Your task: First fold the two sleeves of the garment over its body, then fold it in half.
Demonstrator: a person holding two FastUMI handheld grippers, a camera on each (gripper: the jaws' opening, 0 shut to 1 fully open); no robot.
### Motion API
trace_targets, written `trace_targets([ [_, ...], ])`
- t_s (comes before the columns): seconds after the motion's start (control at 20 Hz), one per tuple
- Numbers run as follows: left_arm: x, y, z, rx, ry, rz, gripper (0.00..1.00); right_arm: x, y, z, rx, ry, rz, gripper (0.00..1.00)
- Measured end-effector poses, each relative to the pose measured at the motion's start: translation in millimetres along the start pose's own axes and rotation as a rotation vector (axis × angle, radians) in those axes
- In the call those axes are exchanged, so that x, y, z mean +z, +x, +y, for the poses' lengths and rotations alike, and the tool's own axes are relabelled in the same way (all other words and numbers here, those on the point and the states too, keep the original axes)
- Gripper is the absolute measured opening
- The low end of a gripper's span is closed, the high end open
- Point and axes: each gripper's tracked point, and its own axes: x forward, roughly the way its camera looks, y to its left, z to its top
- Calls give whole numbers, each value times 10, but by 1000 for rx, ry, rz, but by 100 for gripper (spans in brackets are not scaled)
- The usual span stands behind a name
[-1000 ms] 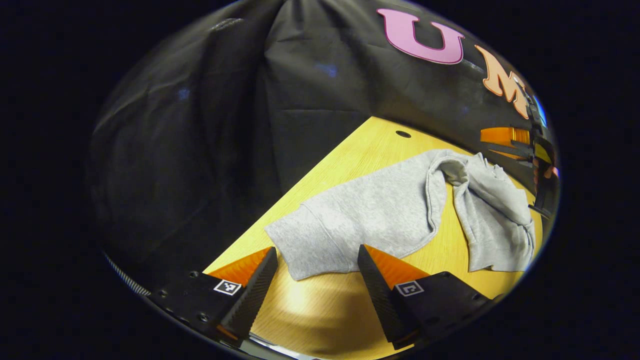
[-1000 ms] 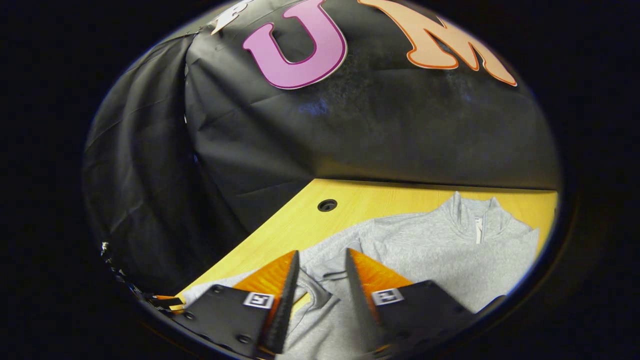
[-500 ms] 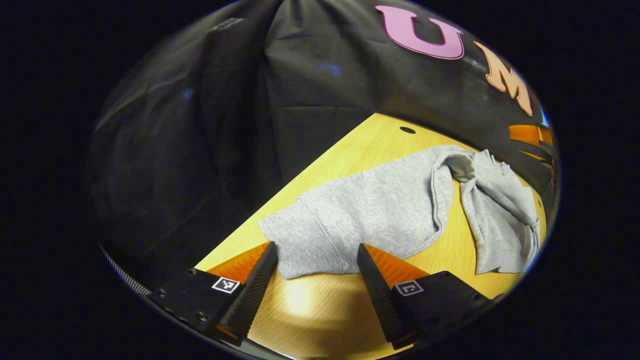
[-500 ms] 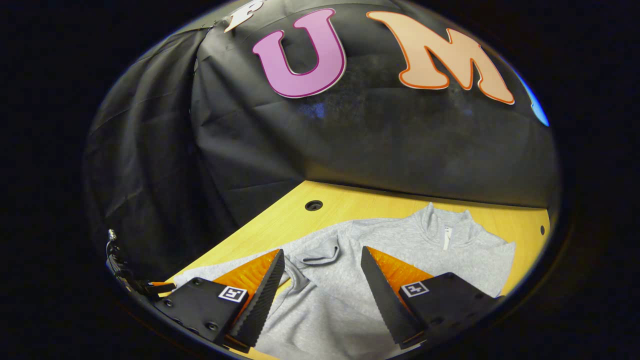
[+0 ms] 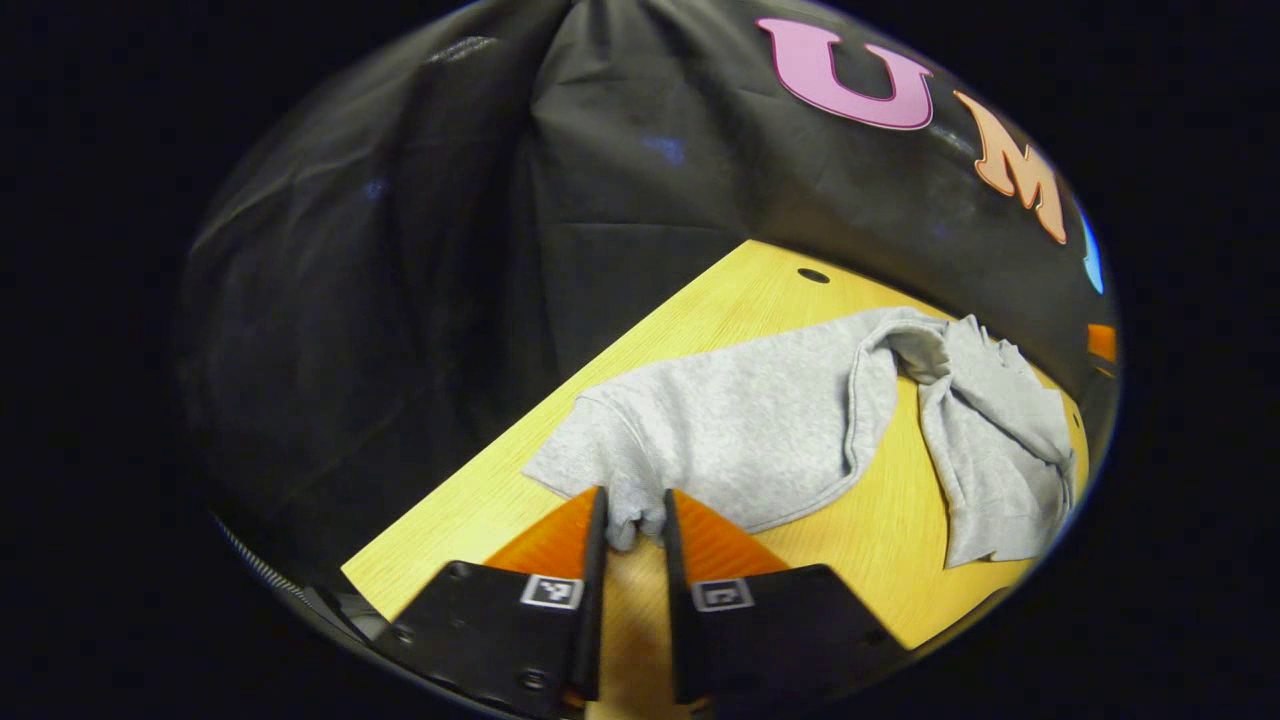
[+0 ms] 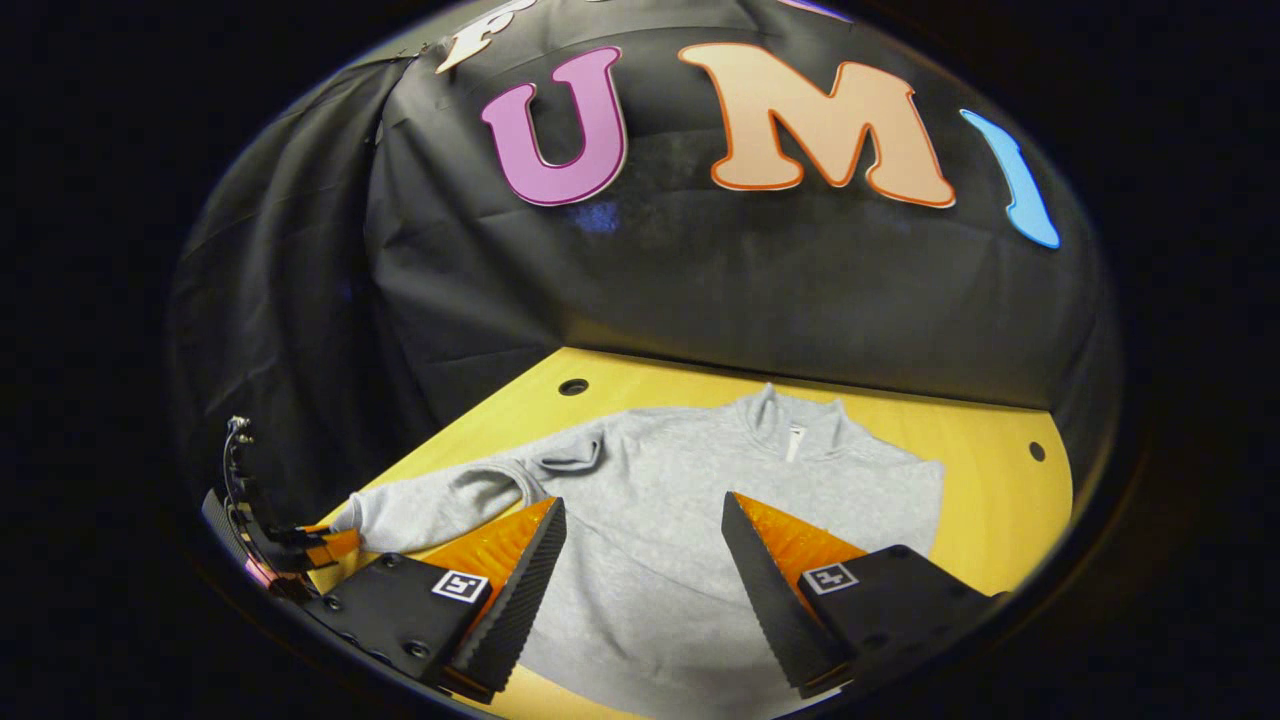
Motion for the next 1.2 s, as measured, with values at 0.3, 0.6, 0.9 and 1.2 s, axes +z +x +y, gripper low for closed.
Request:
trace_targets([
  [0.3,32,-8,-24,1,5,44,4,-79,-380,-344,-52,2,10,98],
  [0.6,159,-101,-161,-7,-50,64,1,-2,-677,-623,-111,43,-24,98],
  [0.9,558,-370,-892,-137,-40,-5,4,-37,-1020,-1061,-194,90,-48,98],
  [1.2,976,-622,-1909,-326,15,-73,1,-191,-1427,-1436,-268,136,-56,98],
])
